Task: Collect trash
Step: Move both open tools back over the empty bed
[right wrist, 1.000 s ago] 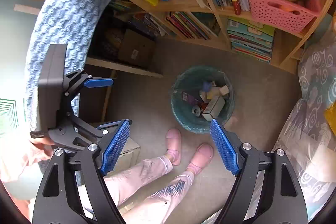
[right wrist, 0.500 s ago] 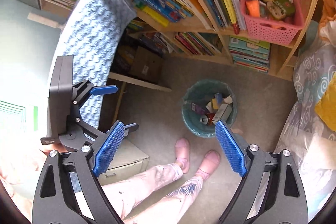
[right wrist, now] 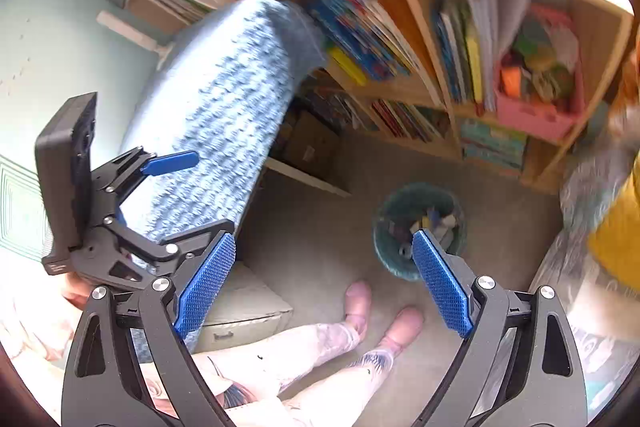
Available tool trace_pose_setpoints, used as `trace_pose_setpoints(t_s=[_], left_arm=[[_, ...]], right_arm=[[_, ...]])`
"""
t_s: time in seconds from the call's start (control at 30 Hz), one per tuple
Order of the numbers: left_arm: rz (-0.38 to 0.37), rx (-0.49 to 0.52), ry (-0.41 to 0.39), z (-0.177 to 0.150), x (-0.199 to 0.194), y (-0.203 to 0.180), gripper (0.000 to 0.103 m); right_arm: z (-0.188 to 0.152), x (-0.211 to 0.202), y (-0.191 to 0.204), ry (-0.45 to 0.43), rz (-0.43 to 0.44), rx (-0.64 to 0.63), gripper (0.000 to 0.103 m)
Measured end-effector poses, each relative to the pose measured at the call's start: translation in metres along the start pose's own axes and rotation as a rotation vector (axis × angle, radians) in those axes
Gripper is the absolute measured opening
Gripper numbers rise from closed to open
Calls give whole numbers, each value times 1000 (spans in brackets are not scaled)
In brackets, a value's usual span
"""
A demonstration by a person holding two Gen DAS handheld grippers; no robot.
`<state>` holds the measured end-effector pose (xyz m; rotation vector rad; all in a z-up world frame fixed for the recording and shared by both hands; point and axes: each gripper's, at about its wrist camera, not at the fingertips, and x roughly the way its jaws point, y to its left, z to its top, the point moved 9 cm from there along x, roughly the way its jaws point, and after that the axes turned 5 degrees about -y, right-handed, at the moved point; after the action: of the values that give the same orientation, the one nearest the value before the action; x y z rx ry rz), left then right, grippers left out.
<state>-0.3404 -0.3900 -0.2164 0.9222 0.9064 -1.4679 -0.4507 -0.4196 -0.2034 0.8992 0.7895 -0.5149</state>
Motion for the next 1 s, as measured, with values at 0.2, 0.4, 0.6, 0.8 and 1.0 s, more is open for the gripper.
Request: trace_pose_setpoints(t_s=[0.2, 0.4, 0.6, 0.8, 1.0], left_arm=[[85, -193, -90, -9, -58, 48, 96], [196, -385, -141, -42, -107, 100, 96], [323, -584, -189, -89, -151, 157, 96], [434, -756, -221, -149, -192, 210, 96], [517, -892, -255, -207, -233, 253, 96]], right_arm=[[39, -17, 69, -60, -48, -198, 90], [65, -10, 152, -72, 57, -381, 90], [70, 23, 245, -12, 185, -529, 90], [58, 53, 333, 44, 290, -677, 90], [33, 78, 422, 87, 382, -791, 90]])
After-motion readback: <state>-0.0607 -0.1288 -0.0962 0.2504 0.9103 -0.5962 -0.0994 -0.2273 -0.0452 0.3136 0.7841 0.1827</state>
